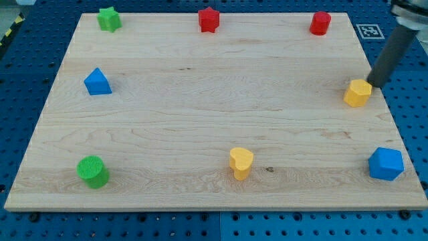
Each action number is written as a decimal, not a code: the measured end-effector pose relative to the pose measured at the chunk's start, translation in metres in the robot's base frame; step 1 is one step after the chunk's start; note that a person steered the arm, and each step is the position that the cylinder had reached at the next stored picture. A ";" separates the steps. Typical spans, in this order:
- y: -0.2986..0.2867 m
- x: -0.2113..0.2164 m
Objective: Move the yellow hexagon horizontal to the blue cube
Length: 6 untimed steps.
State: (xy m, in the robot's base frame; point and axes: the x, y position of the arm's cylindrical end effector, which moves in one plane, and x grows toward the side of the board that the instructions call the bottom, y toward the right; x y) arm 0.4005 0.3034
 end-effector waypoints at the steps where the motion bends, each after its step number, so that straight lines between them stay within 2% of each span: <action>1: 0.001 0.005; 6: -0.094 0.024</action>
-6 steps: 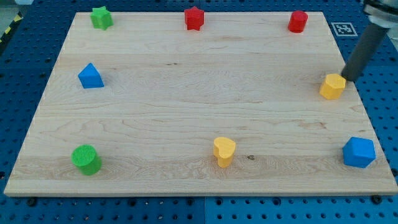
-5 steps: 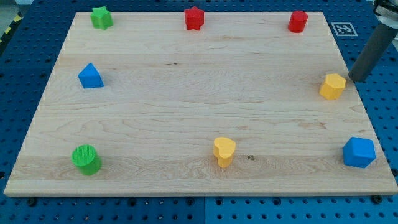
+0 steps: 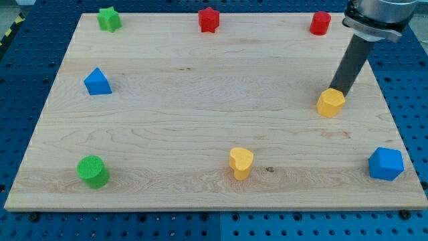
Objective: Move the yellow hexagon horizontal to the blue cube
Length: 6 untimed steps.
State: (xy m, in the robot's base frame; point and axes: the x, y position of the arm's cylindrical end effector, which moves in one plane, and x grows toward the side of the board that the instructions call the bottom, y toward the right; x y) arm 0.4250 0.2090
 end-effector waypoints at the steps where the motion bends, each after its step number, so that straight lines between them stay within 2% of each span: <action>1: -0.009 0.007; 3: -0.030 0.020; 5: -0.047 0.055; 6: -0.082 0.055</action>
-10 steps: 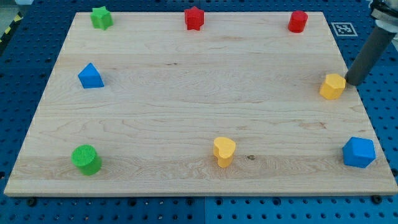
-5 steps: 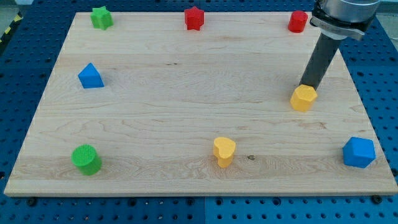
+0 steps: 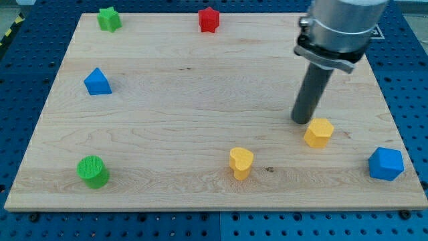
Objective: Move the yellow hexagon horizontal to the blue cube
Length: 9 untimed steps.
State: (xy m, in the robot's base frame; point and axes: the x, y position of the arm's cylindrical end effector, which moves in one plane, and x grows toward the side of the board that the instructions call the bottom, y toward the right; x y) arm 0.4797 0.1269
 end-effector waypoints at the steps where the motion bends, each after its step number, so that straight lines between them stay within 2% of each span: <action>1: -0.010 0.006; 3: -0.006 -0.005; 5: 0.032 0.007; 7: 0.032 0.048; 8: 0.031 0.049; 9: -0.007 0.030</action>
